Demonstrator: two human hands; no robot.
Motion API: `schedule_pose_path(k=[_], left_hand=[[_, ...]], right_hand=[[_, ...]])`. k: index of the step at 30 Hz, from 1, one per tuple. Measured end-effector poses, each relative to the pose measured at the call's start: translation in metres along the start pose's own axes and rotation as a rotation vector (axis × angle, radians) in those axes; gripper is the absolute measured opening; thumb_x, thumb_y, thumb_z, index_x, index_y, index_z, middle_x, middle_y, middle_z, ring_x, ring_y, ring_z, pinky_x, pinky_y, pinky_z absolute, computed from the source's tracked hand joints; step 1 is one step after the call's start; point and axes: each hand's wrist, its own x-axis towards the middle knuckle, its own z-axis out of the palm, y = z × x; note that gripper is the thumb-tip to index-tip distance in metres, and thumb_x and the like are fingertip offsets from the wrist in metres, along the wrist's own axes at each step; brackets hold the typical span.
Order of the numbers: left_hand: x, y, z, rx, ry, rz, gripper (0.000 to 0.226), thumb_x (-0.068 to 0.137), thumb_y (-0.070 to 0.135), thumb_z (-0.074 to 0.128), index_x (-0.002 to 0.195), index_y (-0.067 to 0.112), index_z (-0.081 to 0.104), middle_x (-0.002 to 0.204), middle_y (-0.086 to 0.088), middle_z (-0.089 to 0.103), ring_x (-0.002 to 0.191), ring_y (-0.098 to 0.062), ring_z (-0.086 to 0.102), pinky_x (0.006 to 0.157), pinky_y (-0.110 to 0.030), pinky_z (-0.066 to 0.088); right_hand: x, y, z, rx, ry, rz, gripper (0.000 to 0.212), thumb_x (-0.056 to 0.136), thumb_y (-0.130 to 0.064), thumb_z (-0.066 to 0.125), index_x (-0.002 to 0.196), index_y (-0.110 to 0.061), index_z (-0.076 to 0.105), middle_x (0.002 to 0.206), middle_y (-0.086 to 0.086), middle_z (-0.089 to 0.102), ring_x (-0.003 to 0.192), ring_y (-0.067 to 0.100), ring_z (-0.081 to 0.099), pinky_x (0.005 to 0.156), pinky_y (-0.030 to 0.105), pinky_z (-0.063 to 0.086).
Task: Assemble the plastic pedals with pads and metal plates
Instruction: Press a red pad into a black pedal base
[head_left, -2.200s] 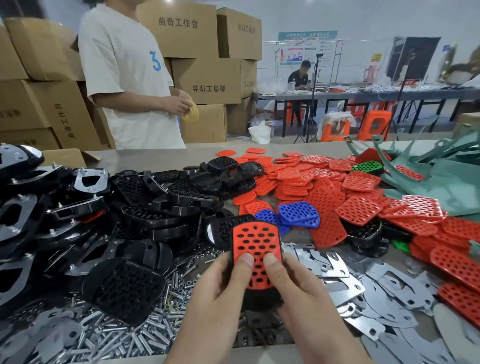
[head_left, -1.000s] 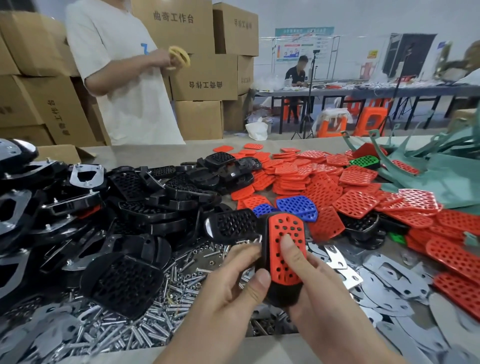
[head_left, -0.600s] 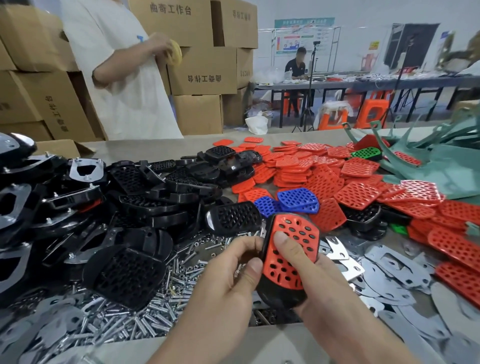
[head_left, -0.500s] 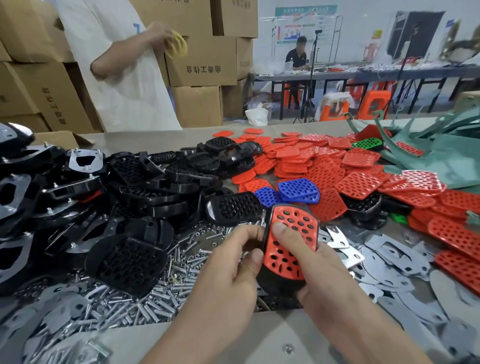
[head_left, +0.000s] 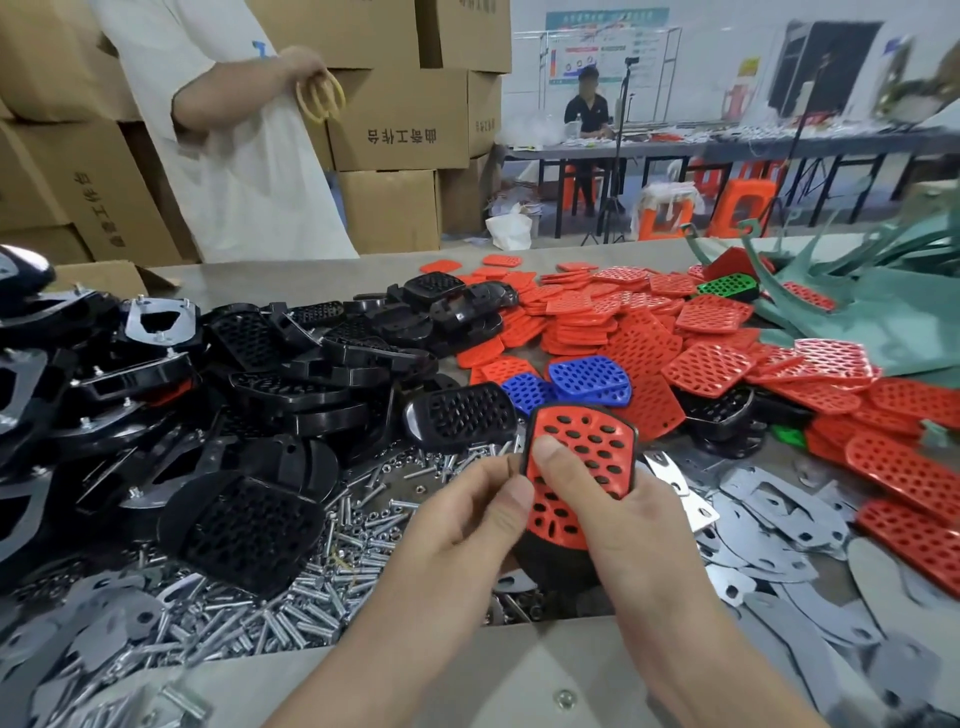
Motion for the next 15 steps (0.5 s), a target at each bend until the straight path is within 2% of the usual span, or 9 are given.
schedule_pose_path(k=[3,5,7,10,12,15], left_hand=[[0.0,0.001,-0.001,0.132,-0.01,0.024,0.022,0.09,0.041,0.055,0.108,0.041,0.068,0.111,0.007,0.075,0.108,-0.011,0.07,0.097,-0.035,0.054],[0.0,0.003,-0.001,0.177,-0.001,0.016,0.022,0.09,0.045,0.053,0.105,0.04,0.067,0.107,0.009,0.076,0.103,-0.01,0.071,0.097,-0.039,0.053],[-0.001,0.006,-0.001,0.195,0.06,0.023,0.018,0.092,0.044,0.055,0.1,0.038,0.069,0.1,0.008,0.077,0.096,-0.011,0.073,0.092,-0.039,0.054],[-0.002,0.009,-0.004,0.155,0.236,0.025,0.019,0.102,0.026,0.054,0.096,0.029,0.072,0.093,0.007,0.077,0.089,-0.009,0.074,0.082,-0.032,0.053],[-0.002,0.009,-0.006,0.079,0.332,-0.01,0.024,0.103,0.021,0.05,0.095,0.024,0.072,0.093,0.005,0.078,0.09,-0.011,0.074,0.084,-0.033,0.052],[-0.001,0.012,-0.006,-0.003,0.329,-0.069,0.023,0.102,0.022,0.052,0.095,0.019,0.074,0.094,0.002,0.078,0.09,-0.011,0.074,0.082,-0.03,0.055]], right_hand=[[0.0,0.0,0.0,-0.035,-0.018,-0.021,0.05,0.061,-0.062,0.084,0.081,-0.017,0.076,0.068,0.004,0.073,0.059,0.017,0.068,0.058,0.033,0.06],[0.001,0.001,-0.002,-0.049,-0.029,-0.041,0.053,0.06,-0.064,0.076,0.08,-0.015,0.074,0.066,0.002,0.072,0.058,0.014,0.068,0.054,0.025,0.057],[0.001,0.003,-0.001,-0.041,-0.074,-0.046,0.049,0.061,-0.066,0.069,0.081,-0.023,0.077,0.071,0.0,0.076,0.063,0.01,0.072,0.054,0.02,0.055],[0.003,0.01,0.002,0.03,-0.194,-0.008,0.041,0.074,-0.068,0.074,0.097,-0.035,0.079,0.096,0.002,0.081,0.091,0.016,0.078,0.075,0.03,0.062],[0.003,0.014,0.004,0.062,-0.235,0.009,0.03,0.082,-0.055,0.074,0.104,-0.034,0.077,0.107,0.002,0.079,0.101,0.02,0.076,0.088,0.039,0.062],[0.005,0.017,0.001,0.044,-0.23,-0.052,0.031,0.084,-0.044,0.069,0.11,-0.028,0.074,0.109,0.0,0.078,0.103,0.02,0.075,0.089,0.039,0.062]])
